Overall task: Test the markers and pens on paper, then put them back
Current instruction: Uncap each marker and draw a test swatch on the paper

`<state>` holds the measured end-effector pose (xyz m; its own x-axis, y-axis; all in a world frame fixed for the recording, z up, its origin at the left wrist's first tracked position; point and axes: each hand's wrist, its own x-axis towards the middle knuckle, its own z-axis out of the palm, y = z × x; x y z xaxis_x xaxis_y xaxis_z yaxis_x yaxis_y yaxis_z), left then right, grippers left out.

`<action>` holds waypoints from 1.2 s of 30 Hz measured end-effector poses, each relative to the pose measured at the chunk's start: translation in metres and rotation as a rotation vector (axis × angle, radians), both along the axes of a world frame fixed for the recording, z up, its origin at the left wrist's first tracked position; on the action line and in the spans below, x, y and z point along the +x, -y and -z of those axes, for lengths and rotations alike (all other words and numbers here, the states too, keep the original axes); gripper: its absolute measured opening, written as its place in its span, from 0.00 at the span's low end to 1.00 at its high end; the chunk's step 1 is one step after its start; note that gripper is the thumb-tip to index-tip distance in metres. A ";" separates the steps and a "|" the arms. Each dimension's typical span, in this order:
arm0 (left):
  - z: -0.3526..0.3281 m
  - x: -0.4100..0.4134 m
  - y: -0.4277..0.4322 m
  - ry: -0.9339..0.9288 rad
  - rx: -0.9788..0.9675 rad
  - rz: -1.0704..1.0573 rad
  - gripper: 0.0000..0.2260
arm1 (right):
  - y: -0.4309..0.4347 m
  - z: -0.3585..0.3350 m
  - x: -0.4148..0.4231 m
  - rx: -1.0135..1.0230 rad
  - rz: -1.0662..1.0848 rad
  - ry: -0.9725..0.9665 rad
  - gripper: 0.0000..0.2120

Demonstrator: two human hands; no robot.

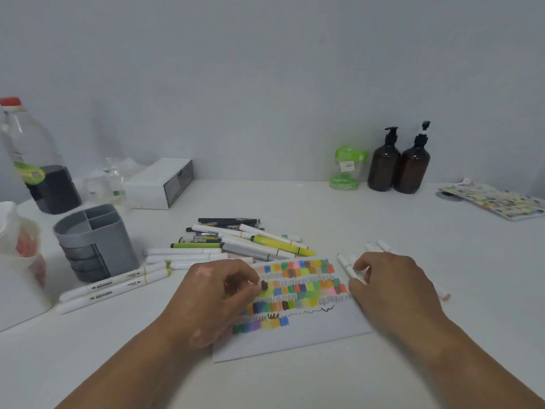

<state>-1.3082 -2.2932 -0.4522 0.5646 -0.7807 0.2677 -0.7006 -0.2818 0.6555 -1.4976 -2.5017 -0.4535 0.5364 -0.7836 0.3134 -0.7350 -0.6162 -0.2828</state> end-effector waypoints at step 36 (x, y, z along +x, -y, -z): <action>-0.036 -0.003 0.015 -0.933 -0.445 0.024 0.11 | -0.053 -0.001 0.012 0.401 -0.647 0.314 0.20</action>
<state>-1.3109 -2.3085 -0.4163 0.6812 -0.7321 -0.0009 0.1374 0.1267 0.9824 -1.4857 -2.4486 -0.4529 0.8544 -0.4340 0.2858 -0.1192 -0.6991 -0.7050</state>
